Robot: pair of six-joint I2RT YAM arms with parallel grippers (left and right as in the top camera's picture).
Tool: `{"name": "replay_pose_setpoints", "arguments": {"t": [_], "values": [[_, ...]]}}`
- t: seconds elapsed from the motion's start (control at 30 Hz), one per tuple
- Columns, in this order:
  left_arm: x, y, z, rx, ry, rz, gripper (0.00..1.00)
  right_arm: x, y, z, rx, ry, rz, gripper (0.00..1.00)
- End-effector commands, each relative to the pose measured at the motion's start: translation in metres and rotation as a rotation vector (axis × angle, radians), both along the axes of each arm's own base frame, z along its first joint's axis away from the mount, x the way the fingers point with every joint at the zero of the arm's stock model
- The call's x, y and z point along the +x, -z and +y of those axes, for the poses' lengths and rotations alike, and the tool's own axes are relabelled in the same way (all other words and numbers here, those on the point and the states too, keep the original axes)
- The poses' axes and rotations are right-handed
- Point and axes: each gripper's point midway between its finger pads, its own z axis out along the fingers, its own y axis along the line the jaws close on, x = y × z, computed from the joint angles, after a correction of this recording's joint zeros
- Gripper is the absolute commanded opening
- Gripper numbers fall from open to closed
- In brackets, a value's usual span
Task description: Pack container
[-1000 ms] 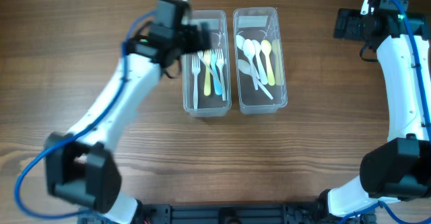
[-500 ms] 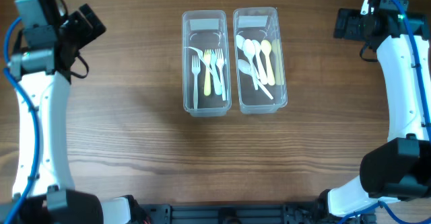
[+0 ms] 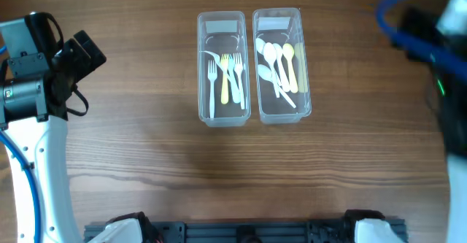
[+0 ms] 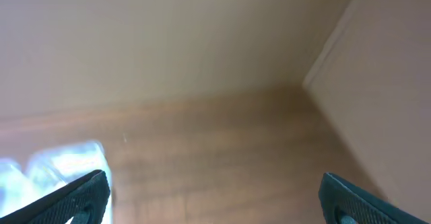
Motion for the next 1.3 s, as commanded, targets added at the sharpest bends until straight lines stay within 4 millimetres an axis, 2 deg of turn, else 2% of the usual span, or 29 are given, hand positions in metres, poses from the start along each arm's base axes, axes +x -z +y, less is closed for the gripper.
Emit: {"name": "replay_pose_setpoints", "arguments": {"t": [0.0, 0.07, 0.13, 0.23, 0.37, 0.47, 0.8, 0.83, 0.87, 0.93, 1.03, 1.1, 1.17, 1.27], "values": [[-0.003, -0.007, 0.004, 0.012, -0.028, -0.019, 1.0, -0.051, 0.031, 0.0, -0.014, 0.013, 0.009, 1.0], [-0.003, -0.007, 0.004, 0.012, -0.028, -0.02, 1.0, -0.084, 0.063, 0.001, -0.014, 0.012, 0.017, 1.0], [-0.003, -0.007, 0.004, 0.011, -0.028, -0.019, 1.0, -0.107, 0.095, 0.003, -0.013, 0.012, 0.026, 1.0], [-0.002, -0.006, 0.004, 0.011, -0.028, -0.017, 1.0, -0.127, 0.149, 0.004, -0.011, 0.012, 0.083, 1.0], [-0.002, -0.006, 0.004, 0.011, -0.028, -0.016, 1.0, -0.146, 0.215, 0.005, -0.002, 0.011, 0.264, 1.0], [-0.002, -0.006, 0.004, 0.011, -0.028, -0.016, 1.0, -0.15, 0.239, 0.005, -0.033, -0.01, 0.339, 1.0], [-0.002, -0.006, 0.004, 0.011, -0.028, -0.016, 1.0, -0.151, 0.24, 0.005, -0.04, -0.015, 0.339, 1.0], [-0.002, -0.006, 0.004, 0.011, -0.028, -0.016, 1.0, -0.152, 0.238, 0.001, -0.091, -0.02, 0.346, 1.0], [-0.002, -0.006, 0.004, 0.011, -0.028, -0.016, 0.99, -0.152, 0.232, -0.004, -0.196, -0.042, 0.352, 1.0], [-0.002, -0.006, 0.004, 0.011, -0.028, -0.016, 1.0, -0.138, 0.209, -0.004, -0.362, -0.114, 0.272, 1.0], [-0.002, -0.006, 0.004, 0.011, -0.028, -0.016, 1.0, -0.107, 0.154, -0.005, -0.595, -0.12, 0.026, 1.0], [-0.002, -0.006, 0.004, 0.011, -0.028, -0.016, 1.0, -0.098, 0.128, -0.004, -0.739, -0.111, -0.077, 1.0], [-0.002, -0.006, 0.004, 0.011, -0.028, -0.016, 1.0, -0.087, 0.123, 0.01, -0.835, -0.186, -0.14, 1.0], [-0.002, -0.006, 0.004, 0.011, -0.028, -0.016, 1.0, -0.073, 0.141, 0.041, -0.912, -0.375, -0.207, 1.0]]}}
